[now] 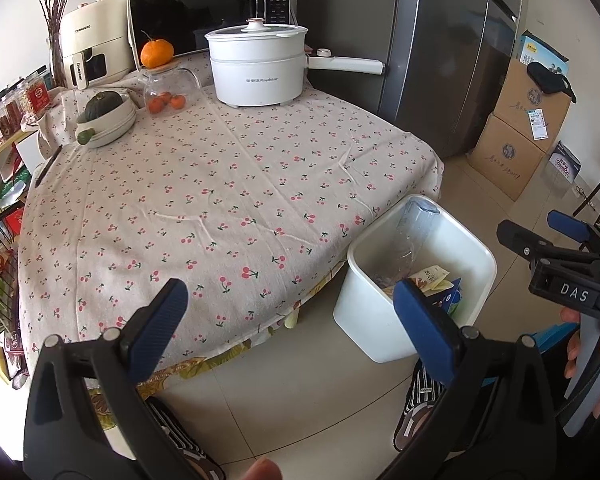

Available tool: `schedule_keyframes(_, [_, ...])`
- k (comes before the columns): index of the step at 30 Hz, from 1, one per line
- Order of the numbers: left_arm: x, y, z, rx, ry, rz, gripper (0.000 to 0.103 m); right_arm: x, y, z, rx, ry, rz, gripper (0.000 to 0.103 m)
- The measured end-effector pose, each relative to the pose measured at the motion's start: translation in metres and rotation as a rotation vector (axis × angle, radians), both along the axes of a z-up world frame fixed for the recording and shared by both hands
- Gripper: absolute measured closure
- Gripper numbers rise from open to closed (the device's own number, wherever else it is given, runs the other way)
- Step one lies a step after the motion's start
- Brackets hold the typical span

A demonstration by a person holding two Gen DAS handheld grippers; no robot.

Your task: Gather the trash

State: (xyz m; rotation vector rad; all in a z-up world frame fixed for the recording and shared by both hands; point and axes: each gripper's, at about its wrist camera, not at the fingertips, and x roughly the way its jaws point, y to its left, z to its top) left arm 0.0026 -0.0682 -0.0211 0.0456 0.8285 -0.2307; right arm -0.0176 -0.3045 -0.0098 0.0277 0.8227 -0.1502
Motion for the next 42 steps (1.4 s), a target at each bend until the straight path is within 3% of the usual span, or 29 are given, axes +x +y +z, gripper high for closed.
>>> schedule_keyframes(42, [-0.0058,-0.0097,0.0033,0.008,-0.021,-0.003,0.001,0.0009,0.0015,-0.0051,0.013,0.015,0.001,0.000])
